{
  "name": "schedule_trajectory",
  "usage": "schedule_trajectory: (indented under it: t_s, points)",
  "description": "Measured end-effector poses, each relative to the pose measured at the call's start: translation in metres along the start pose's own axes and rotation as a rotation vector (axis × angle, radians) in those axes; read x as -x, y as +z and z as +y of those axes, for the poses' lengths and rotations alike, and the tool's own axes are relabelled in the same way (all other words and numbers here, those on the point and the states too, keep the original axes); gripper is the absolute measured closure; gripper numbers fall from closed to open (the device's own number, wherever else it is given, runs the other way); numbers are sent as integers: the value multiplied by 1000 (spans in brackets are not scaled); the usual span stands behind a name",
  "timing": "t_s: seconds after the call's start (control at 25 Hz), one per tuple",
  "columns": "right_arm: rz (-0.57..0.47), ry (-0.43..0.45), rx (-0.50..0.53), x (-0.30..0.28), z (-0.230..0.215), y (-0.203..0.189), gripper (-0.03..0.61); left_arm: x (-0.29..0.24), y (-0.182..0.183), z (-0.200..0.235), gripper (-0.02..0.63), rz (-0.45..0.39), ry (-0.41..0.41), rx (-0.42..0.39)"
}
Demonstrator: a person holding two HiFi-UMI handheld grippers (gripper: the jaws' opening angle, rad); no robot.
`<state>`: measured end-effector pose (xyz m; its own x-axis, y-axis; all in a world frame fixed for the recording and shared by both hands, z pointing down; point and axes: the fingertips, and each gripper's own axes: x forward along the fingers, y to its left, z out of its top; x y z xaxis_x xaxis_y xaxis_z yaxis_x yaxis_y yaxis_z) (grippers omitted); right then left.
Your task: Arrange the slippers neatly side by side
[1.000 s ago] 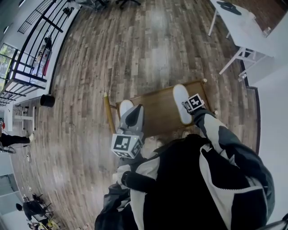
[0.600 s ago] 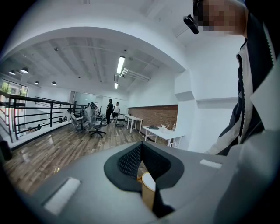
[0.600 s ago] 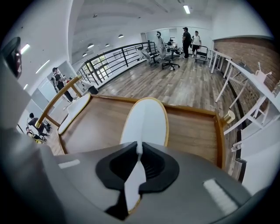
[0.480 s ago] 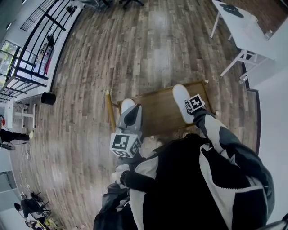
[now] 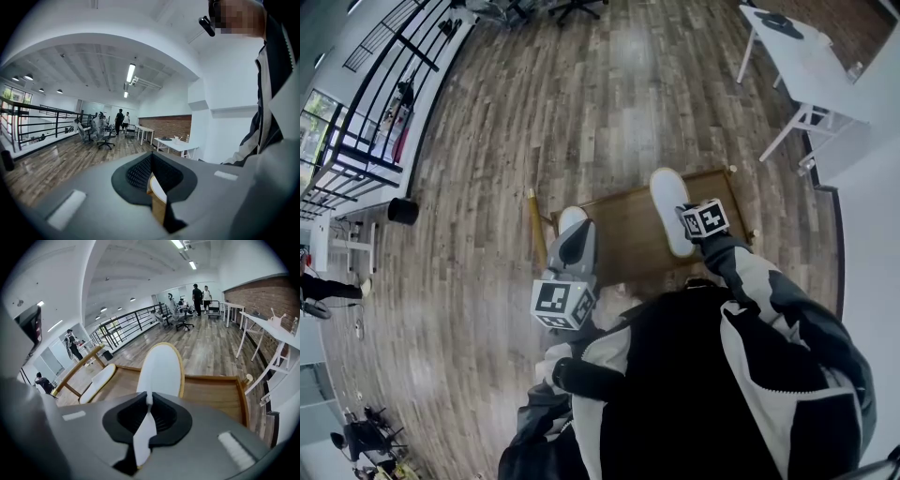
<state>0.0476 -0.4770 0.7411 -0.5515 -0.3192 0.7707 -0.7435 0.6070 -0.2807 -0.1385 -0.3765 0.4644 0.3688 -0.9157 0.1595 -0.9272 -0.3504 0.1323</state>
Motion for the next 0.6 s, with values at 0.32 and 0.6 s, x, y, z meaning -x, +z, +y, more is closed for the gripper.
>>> schedule_trajectory:
  t_s: [0.32, 0.6]
  points:
    - [-78, 80, 64, 17, 71, 22, 554, 29, -5, 11, 595, -13, 8, 1]
    - [-75, 129, 112, 4, 123, 28, 552, 56, -11, 28, 595, -7, 19, 6]
